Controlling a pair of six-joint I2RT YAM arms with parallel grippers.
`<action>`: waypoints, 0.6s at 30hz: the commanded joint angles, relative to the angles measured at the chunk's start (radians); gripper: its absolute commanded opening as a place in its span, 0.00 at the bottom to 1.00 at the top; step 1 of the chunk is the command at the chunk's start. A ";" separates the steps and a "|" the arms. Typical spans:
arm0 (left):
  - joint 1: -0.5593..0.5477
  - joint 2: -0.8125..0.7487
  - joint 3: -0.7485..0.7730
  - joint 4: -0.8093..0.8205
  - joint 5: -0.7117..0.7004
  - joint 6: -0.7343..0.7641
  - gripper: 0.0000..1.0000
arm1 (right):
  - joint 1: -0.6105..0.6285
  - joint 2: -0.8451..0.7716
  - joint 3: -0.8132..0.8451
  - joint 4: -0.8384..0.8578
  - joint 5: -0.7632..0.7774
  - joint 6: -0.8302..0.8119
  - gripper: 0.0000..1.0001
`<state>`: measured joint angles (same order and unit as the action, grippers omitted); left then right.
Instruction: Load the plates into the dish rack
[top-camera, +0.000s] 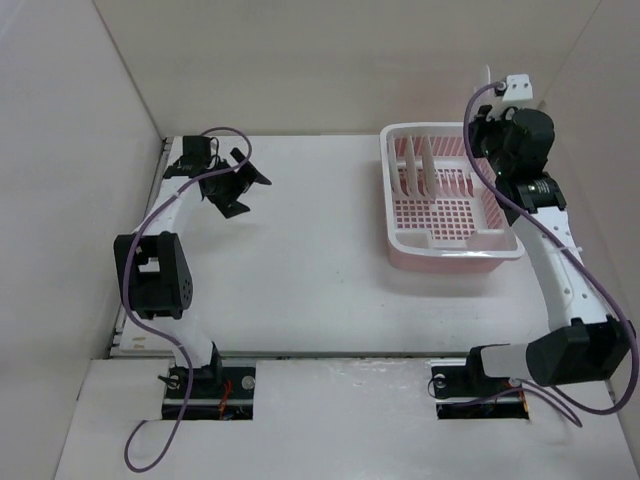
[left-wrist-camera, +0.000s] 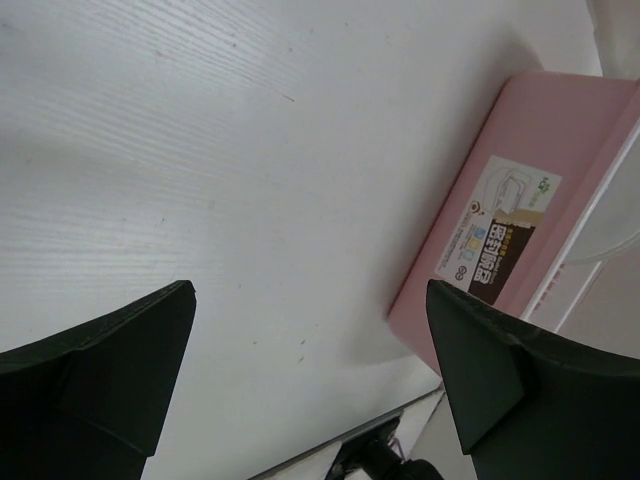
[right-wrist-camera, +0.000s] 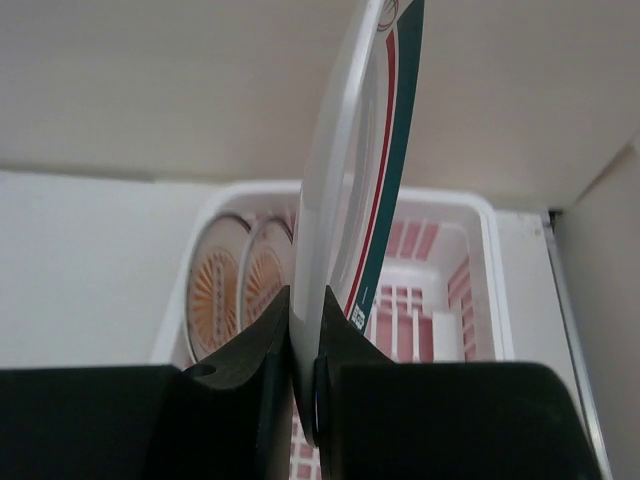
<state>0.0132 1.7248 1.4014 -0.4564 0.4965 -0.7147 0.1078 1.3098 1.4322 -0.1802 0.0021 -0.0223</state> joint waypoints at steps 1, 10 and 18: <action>-0.037 0.047 0.010 0.070 0.042 0.072 0.99 | -0.040 0.011 -0.068 -0.005 -0.069 -0.002 0.00; -0.091 0.099 0.076 0.039 0.042 0.120 0.99 | -0.082 0.164 -0.076 -0.028 -0.105 -0.002 0.00; -0.101 0.108 0.085 0.039 0.042 0.129 0.99 | -0.091 0.299 0.003 -0.084 -0.068 -0.025 0.00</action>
<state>-0.0853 1.8465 1.4528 -0.4236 0.5232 -0.6106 0.0273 1.6066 1.3579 -0.2958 -0.0780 -0.0303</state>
